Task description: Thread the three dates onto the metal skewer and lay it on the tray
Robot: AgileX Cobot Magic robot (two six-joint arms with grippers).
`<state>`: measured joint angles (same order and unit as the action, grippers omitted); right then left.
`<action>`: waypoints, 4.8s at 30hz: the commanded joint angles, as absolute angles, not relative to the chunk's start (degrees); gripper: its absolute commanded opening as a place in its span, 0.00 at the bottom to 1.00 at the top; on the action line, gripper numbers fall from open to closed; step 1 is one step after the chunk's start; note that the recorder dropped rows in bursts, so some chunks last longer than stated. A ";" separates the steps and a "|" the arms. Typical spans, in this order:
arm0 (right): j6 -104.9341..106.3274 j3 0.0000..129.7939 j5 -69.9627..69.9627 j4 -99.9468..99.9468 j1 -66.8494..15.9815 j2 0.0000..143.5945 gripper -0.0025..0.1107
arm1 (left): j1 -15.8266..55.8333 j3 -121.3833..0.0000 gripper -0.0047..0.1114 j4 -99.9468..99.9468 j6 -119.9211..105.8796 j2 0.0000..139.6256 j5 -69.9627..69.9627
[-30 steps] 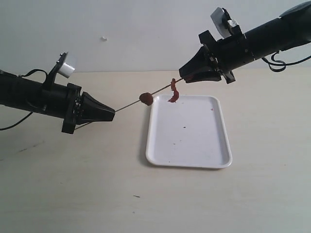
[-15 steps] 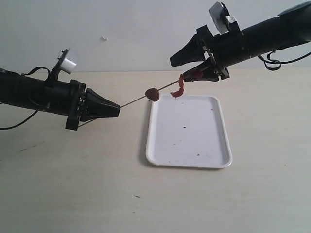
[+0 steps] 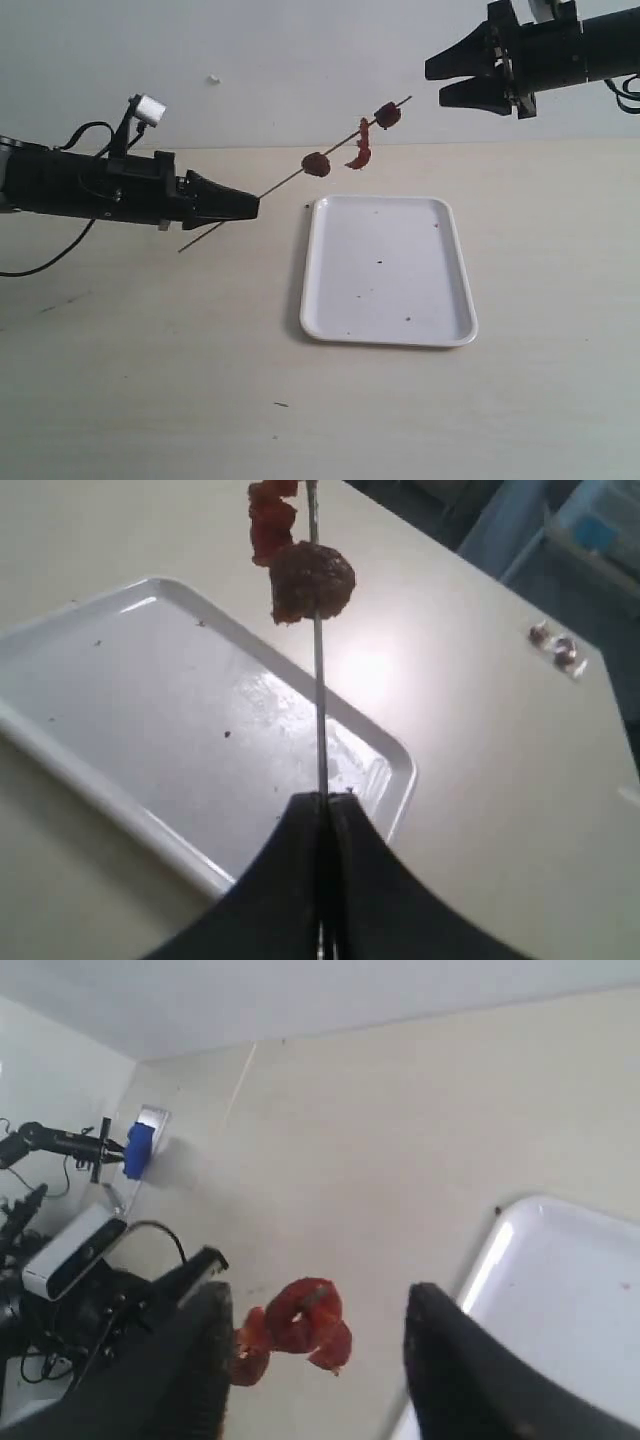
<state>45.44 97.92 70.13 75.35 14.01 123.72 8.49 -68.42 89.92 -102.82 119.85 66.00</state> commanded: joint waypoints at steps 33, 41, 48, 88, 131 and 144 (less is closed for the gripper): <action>46.44 98.33 69.96 76.44 15.27 121.98 0.02 | 28.70 -66.06 0.04 99.95 -88.47 121.44 30.82; 46.44 98.33 69.96 76.44 15.27 121.98 0.02 | 28.70 -68.36 0.04 99.95 -88.26 124.50 31.62; 46.44 98.33 69.96 76.44 15.27 121.98 0.02 | 28.70 -68.60 0.06 99.95 -89.50 124.52 31.62; 36.73 95.45 69.96 52.60 0.30 125.65 0.02 | 28.70 -68.60 0.66 99.95 -89.69 124.61 29.97; 30.04 94.04 63.64 44.32 -4.36 131.19 0.02 | 28.70 -68.60 0.65 99.95 -88.22 124.61 29.98; 29.77 94.04 63.28 43.72 -4.36 131.56 0.02 | 28.70 -68.60 0.65 99.95 -88.24 124.61 30.24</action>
